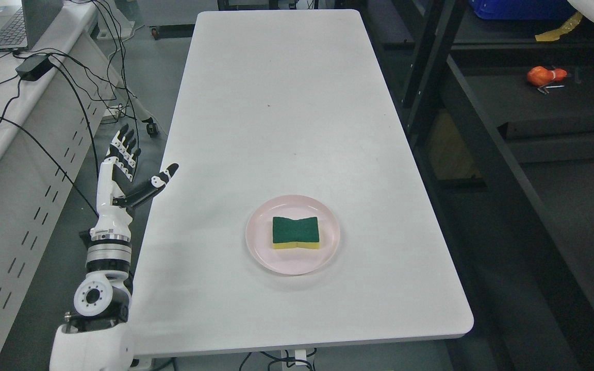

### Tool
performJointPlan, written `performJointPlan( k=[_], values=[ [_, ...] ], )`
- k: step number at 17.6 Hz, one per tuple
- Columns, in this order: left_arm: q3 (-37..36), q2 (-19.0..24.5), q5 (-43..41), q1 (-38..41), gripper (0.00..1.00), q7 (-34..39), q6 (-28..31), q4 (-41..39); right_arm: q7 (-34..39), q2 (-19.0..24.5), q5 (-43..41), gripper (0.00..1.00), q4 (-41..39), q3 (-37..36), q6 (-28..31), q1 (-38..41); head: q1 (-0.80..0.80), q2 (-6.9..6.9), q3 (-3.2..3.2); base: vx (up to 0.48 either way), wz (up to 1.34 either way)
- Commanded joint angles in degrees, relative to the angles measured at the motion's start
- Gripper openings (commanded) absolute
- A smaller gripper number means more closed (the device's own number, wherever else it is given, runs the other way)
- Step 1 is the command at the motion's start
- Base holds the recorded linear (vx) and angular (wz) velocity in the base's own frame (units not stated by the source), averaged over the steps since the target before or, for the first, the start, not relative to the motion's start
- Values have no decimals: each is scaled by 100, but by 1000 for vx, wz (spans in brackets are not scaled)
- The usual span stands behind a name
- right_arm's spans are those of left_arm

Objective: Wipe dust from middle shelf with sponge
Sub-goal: 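Raise the left hand from beside the table toward the pink plate, then reach the open left hand over the sponge on the pink plate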

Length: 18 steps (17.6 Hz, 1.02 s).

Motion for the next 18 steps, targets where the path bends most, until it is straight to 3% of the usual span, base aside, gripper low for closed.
performJointPlan(
  k=[1, 6, 8, 12, 14, 18],
  values=[
    [6, 98, 3, -3, 98, -2, 8, -56, -2, -100, 0, 100, -100, 7, 1, 0, 0, 0, 0, -21, 0],
    [-64, 98, -24, -30, 98, -63, -9, -13, -2, -100, 0, 100, -100, -2, 1, 0, 0, 0, 0, -44, 0],
    [-370, 514, -181, -65, 98, -430, -71, -12, -2, -100, 0, 100, -100, -2, 1, 0, 0, 0, 0, -47, 0],
    [-1249, 1605, -2048, -494, 96, -705, -456, 31, -2, -100, 0, 100, -100, -2, 1, 0, 0, 0, 0, -22, 0],
    [-1688, 1799, -2999, -811, 95, -897, -956, 32, -2, -100, 0, 100, -100, -2, 1, 0, 0, 0, 0, 0, 0],
    [-2480, 2063, -4783, -1522, 90, -1985, -2178, 40, -2, -100, 0, 100, -100, -2, 1, 0, 0, 0, 0, 0, 0]
  ],
)
